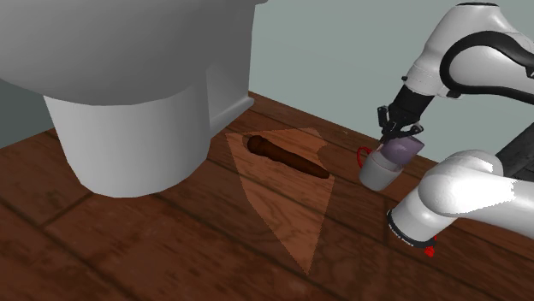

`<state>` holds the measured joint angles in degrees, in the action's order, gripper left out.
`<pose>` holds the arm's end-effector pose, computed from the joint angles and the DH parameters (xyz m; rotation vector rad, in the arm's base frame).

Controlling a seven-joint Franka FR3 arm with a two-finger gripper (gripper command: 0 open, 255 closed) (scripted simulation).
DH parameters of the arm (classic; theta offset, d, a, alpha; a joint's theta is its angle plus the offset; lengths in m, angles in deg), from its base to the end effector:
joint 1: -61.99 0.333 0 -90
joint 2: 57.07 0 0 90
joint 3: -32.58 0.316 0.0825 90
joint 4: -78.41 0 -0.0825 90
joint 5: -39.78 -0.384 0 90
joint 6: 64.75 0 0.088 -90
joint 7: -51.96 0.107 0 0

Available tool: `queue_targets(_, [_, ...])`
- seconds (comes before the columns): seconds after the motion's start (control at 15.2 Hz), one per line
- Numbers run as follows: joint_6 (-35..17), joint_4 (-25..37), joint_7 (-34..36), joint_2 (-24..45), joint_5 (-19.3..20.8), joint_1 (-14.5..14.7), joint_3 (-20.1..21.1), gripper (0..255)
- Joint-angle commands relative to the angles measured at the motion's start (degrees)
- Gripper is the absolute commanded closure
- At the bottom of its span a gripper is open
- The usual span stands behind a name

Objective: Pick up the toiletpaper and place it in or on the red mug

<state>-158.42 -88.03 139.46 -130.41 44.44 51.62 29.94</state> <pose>0.1916 -0.0517 0.4579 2.0382 -2.3598 0.0477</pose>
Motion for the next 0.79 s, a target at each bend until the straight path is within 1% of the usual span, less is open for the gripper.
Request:
queue_targets(0.0, [-1.05, -1.70, 0.18, -0.64, -0.07, 0.04, 0.08, 255])
queue_targets(0.13, [-2.31, -3.32, 0.22, -1.00, 0.04, -0.02, -0.02, 255])
queue_targets(0.66, [-2.32, -3.33, 0.17, -0.99, -0.01, -0.08, 0.02, 255])
queue_targets(0.73, [-2.27, -3.28, 0.19, -0.99, -0.03, -0.06, 0.06, 0])
